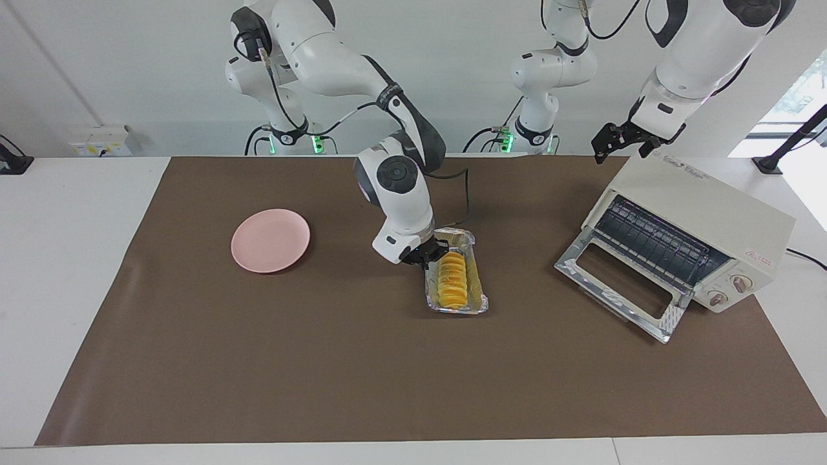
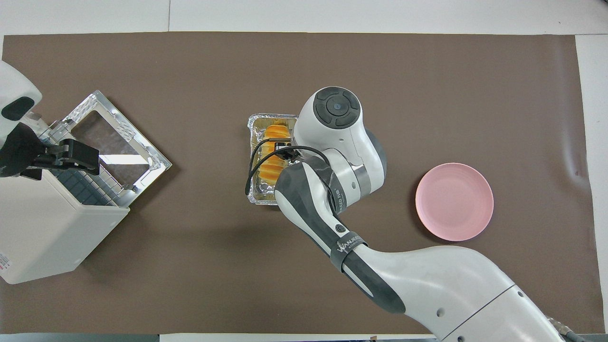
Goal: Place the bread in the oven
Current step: 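Take the tray with the left gripper while the right gripper withdraws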
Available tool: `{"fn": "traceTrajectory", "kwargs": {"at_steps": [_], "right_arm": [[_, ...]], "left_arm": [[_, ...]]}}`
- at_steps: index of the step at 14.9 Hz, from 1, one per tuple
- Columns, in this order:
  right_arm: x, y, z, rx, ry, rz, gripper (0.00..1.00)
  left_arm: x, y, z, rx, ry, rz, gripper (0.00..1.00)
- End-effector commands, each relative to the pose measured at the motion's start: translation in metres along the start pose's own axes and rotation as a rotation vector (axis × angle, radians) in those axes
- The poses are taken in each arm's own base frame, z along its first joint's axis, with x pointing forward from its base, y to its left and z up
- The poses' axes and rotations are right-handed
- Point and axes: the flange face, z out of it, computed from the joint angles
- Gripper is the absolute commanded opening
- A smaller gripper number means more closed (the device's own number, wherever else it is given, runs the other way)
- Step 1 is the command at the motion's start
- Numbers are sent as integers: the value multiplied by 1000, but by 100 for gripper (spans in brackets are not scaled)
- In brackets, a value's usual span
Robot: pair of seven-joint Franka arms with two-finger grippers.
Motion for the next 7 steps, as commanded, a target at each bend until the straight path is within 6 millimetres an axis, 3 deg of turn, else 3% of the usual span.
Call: {"fn": "traceTrajectory", "kwargs": {"at_steps": [1, 3, 4, 7], "right_arm": [[-3, 4, -11, 11, -12, 40, 100], [1, 15, -27, 3, -15, 51, 100], [7, 26, -42, 5, -10, 64, 100], [26, 79, -95, 11, 1, 93, 100]], "left_arm": [[-10, 42, 0, -25, 43, 74, 100], [-4, 62, -1, -77, 112, 86, 100], [-4, 82, 1, -86, 123, 114, 100], [18, 118, 29, -131, 104, 133, 100]]}}
